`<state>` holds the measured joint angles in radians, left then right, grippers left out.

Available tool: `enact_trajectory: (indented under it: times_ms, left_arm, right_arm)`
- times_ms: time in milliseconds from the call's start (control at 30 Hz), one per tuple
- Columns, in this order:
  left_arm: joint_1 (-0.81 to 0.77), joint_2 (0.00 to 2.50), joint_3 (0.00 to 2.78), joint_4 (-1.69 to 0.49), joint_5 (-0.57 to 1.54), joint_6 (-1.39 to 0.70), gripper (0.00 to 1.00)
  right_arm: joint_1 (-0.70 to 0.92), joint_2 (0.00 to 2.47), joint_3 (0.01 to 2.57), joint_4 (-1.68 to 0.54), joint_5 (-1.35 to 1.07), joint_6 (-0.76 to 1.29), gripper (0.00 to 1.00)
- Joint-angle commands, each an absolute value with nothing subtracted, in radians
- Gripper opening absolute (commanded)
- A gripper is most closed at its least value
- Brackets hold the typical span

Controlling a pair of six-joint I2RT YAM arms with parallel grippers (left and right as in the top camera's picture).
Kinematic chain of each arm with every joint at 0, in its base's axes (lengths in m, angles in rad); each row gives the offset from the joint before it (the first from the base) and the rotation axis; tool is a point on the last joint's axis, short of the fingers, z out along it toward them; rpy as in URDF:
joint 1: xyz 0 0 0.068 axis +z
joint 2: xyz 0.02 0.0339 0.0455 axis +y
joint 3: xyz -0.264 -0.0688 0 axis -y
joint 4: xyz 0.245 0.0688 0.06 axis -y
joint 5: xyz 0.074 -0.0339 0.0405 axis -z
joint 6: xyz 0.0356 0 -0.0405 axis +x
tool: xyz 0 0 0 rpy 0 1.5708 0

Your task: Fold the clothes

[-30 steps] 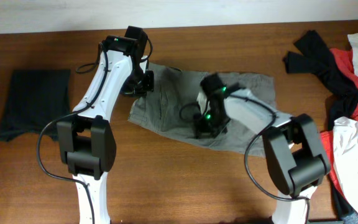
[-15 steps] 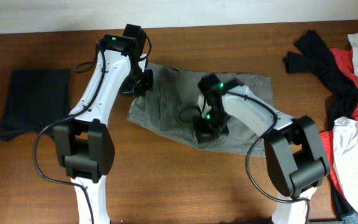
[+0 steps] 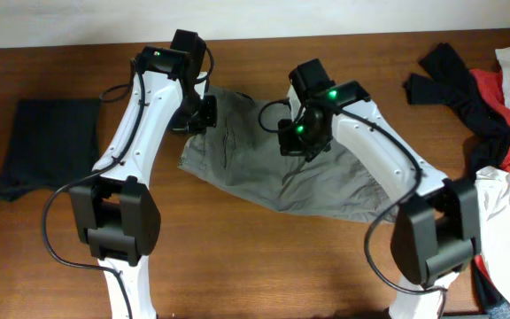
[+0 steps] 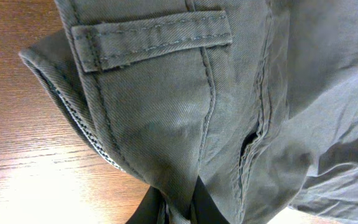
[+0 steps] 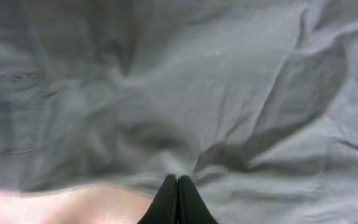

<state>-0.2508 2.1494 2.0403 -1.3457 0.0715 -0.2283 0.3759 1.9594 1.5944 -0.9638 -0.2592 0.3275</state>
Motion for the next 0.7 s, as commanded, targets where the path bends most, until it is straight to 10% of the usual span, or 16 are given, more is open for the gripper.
enact_trajectory:
  times_ms: [0, 667]
  left_arm:
    - [-0.247, 2.109, 2.083, -1.346, 0.069, -0.230, 0.01]
    - [-0.295, 2.109, 2.172, -1.393, 0.094, -0.231, 0.01]
  right_arm:
    - [0.391, 2.019, 1.519, -0.912, -0.242, 0.358, 0.04]
    - [0.293, 2.068, 1.713, -1.000, -0.290, 0.329, 0.04]
